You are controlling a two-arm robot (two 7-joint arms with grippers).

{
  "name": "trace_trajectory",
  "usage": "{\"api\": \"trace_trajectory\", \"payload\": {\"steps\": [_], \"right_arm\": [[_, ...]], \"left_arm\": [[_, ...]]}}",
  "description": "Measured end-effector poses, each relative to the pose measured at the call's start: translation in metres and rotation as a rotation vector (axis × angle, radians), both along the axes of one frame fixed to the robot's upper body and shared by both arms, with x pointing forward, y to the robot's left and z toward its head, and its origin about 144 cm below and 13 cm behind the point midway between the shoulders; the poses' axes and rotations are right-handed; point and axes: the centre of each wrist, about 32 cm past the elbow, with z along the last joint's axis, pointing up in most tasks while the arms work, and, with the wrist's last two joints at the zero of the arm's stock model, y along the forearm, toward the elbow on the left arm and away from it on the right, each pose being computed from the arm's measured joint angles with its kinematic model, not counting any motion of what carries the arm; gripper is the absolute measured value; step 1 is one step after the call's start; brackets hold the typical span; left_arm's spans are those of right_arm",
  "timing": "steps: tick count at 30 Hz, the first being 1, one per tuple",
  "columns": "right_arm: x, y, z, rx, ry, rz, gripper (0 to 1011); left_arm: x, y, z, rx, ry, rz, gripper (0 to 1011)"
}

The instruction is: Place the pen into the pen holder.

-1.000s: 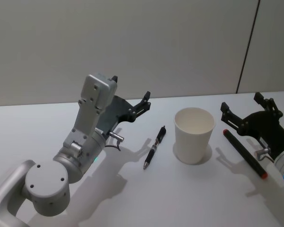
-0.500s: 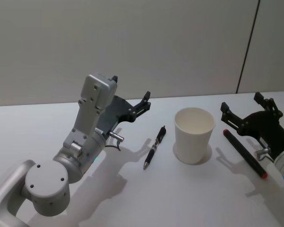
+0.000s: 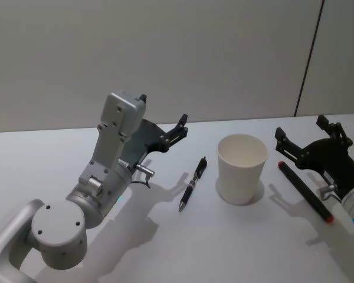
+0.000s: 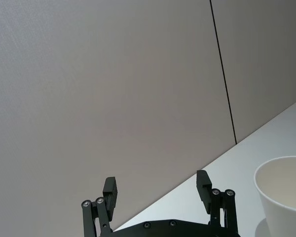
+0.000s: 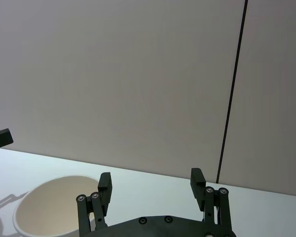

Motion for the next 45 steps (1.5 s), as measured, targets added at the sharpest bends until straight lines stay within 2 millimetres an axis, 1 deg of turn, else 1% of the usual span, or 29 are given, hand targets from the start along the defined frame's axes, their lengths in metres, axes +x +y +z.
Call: {"api": "trace_trajectory", "payload": {"steps": [45], "right_arm": [[0.0, 0.0, 0.0, 0.0, 0.0, 0.0, 1001]], "left_arm": [[0.0, 0.0, 0.0, 0.0, 0.0, 0.0, 1001]]}}
